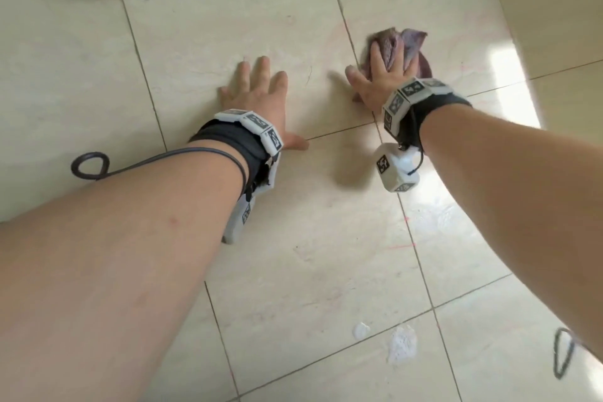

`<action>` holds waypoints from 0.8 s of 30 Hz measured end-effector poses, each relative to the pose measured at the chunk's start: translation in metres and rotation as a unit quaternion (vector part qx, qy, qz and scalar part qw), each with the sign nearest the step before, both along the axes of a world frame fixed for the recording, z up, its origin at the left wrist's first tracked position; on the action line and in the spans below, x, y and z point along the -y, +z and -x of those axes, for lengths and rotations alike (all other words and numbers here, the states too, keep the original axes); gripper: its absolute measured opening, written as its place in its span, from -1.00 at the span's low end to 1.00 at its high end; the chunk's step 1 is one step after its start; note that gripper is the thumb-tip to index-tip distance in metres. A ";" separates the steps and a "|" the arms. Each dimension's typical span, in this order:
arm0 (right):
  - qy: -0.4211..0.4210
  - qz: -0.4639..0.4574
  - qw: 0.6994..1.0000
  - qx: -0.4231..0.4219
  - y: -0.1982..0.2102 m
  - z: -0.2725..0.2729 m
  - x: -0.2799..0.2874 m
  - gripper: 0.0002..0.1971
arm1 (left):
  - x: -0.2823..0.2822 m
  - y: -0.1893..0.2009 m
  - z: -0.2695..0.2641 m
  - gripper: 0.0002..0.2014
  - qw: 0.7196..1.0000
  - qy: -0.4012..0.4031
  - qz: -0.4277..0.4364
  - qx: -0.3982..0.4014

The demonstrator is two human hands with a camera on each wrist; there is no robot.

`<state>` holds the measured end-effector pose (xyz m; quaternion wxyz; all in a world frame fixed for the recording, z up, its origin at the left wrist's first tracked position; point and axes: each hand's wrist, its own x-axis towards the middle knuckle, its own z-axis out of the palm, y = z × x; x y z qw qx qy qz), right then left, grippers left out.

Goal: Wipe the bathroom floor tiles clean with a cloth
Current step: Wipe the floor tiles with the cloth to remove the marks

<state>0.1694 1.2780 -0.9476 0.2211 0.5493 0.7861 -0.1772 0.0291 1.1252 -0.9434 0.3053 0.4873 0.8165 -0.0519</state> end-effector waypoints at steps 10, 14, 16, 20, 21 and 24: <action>0.122 0.049 0.991 -0.031 0.005 -0.073 0.080 -0.34 | 0.001 0.004 -0.002 0.18 1.000 -0.001 0.007 -0.008; 0.009 0.005 1.000 -0.007 0.003 -0.040 0.008 -0.31 | -0.003 0.000 -0.003 0.20 1.000 0.002 0.009 -0.011; 0.027 -0.002 1.000 0.005 -0.003 -0.003 -0.021 -0.22 | -0.005 -0.005 -0.003 0.22 1.000 0.009 0.004 -0.006; 0.188 -0.002 0.981 -0.036 -0.004 0.049 0.004 -0.35 | -0.010 -0.007 -0.003 0.28 1.000 0.025 0.000 0.000; 0.182 0.022 0.982 -0.047 -0.001 0.043 0.023 -0.36 | -0.010 -0.006 -0.004 0.28 1.000 0.026 0.002 -0.001; 0.149 0.068 0.983 -0.077 0.005 -0.019 0.069 -0.33 | -0.011 -0.002 -0.005 0.26 1.000 0.021 0.011 -0.014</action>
